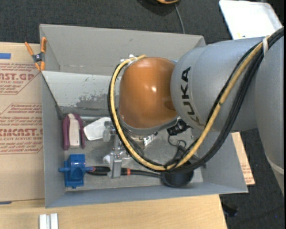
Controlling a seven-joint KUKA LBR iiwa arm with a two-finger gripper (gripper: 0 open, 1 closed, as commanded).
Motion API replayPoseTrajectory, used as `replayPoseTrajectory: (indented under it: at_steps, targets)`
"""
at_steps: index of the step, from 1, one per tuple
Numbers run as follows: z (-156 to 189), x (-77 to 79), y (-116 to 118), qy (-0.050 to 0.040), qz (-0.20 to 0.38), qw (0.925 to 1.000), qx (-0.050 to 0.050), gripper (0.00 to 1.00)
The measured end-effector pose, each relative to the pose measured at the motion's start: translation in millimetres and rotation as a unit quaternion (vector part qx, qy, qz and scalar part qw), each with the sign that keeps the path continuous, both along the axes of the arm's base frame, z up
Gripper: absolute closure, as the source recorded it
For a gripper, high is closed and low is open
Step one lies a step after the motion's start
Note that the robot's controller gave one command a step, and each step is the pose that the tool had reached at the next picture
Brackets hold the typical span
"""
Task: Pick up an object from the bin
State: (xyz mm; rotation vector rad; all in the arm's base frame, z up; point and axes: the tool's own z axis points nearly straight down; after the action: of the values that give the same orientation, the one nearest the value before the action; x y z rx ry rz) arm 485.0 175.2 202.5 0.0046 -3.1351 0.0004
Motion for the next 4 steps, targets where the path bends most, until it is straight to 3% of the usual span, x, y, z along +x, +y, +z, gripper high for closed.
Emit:
replayPoseTrajectory:
  at_steps: [1, 2, 3, 4]
  targets:
    - [3.3, 2.0, -0.9, -0.0034, -0.001, 1.0000, 0.001, 0.00]
    - [-33.9, -1.1, 11.7, -0.0058, 0.031, 0.9995, 0.001, 0.00]
    - [-81.7, -4.1, 21.5, -0.0017, 0.054, 0.9985, 0.001, 0.00]
    - [-122.4, 7.3, 30.0, -0.0037, 0.033, 0.9994, 0.001, 0.00]
